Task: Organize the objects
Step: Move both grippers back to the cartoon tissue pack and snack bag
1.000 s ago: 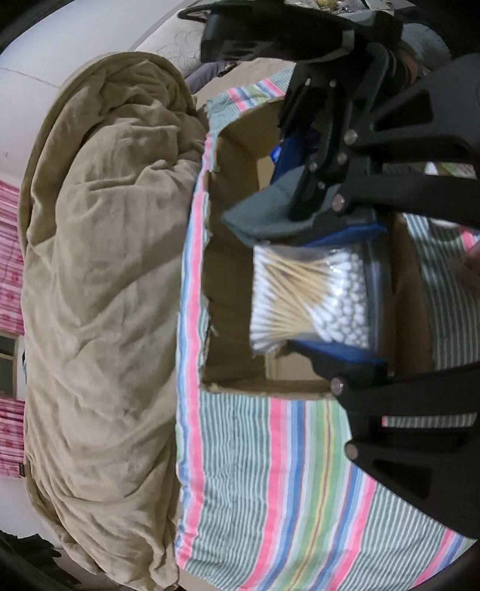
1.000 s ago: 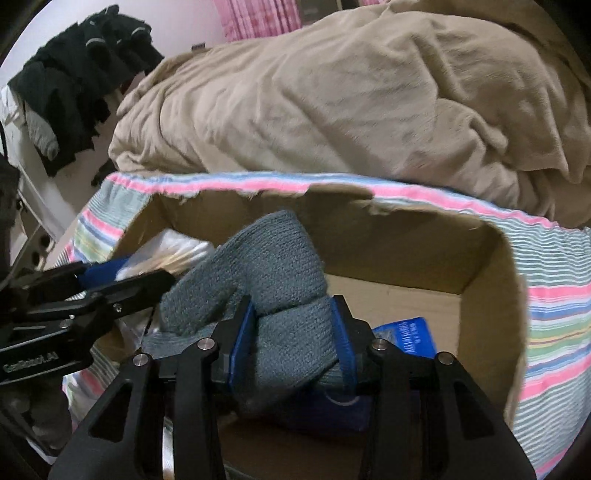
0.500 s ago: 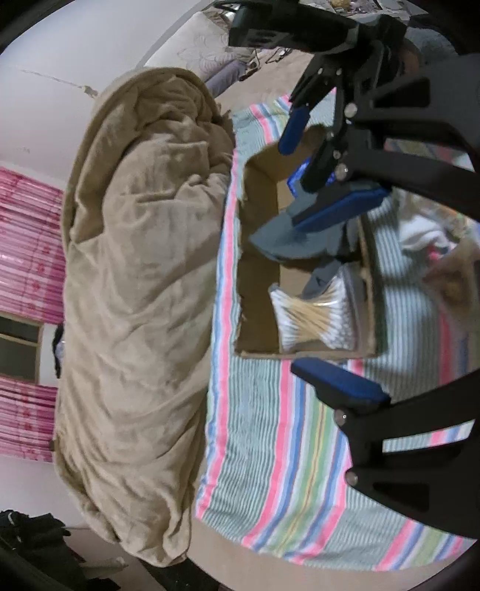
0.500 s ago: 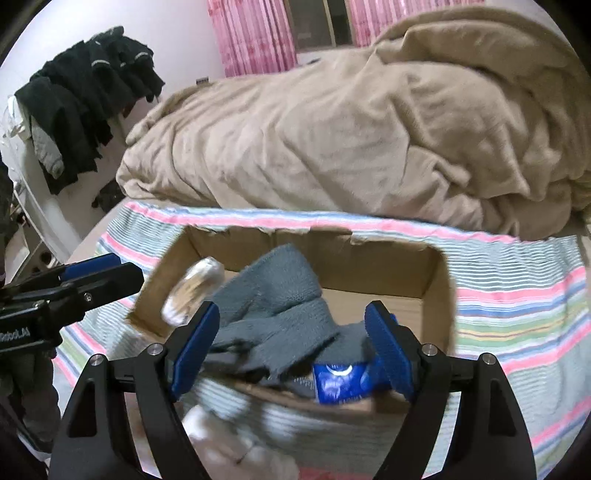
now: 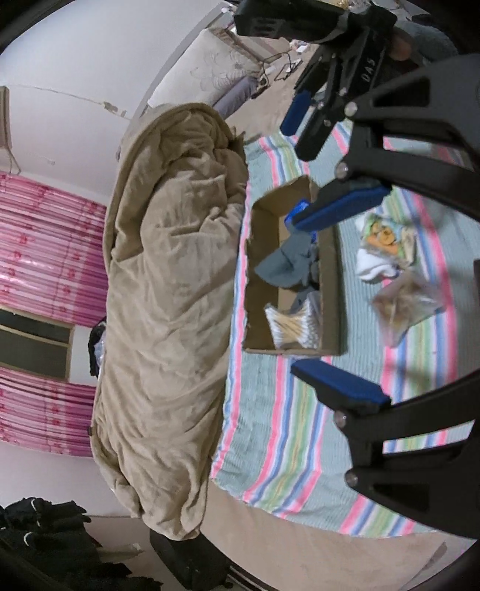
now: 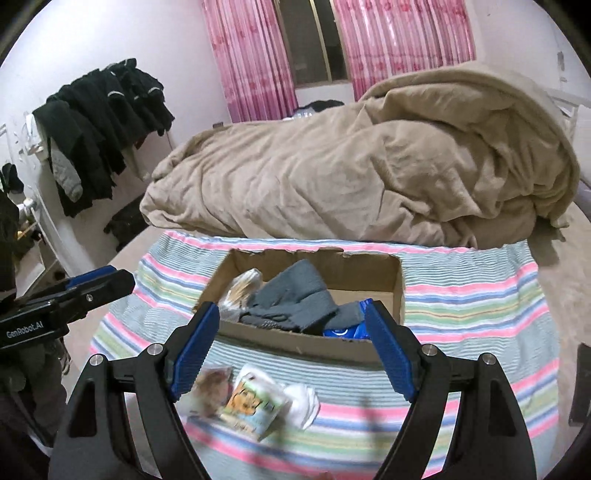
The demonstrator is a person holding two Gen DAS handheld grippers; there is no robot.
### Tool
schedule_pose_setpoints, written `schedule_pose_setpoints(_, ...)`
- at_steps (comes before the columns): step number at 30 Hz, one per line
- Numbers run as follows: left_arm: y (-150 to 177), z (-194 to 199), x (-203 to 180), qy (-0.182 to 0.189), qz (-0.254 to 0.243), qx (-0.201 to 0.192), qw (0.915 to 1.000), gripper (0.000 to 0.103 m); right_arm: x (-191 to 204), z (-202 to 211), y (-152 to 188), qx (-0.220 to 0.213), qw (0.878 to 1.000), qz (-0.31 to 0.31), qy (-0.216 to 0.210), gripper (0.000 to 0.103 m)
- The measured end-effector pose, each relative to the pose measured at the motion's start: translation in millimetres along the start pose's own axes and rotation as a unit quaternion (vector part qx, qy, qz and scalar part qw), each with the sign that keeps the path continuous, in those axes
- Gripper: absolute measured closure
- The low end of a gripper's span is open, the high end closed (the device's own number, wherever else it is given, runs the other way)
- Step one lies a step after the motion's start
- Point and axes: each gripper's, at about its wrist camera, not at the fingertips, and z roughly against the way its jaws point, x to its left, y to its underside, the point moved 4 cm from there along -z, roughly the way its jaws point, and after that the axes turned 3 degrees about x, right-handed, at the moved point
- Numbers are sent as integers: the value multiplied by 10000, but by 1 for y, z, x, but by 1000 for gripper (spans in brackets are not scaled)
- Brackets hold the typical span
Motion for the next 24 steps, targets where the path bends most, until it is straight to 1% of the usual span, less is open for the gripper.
schedule_pose_setpoints(5,15,13,-2,25,43,27,10000,29,8,20,9,-71,10000,23,-32,19)
schedule_pose_setpoints(8,31,12,-3,37,96,137,9999,29,12,24,18,-23,10000,20,-40,19)
schedule_pose_setpoints(13,57,3,-2,48,109,415,9991,29,18,16,39,233,9997,71,-76,19)
schedule_pose_setpoints(18,81,-15,0,17,107,734,9972,29,19,-1,63,532,9984,-69,-166,19)
schedule_pose_setpoints(24,102,-34,3,-50,2,973,9952,29,20,-21,82,816,9963,-162,-224,19)
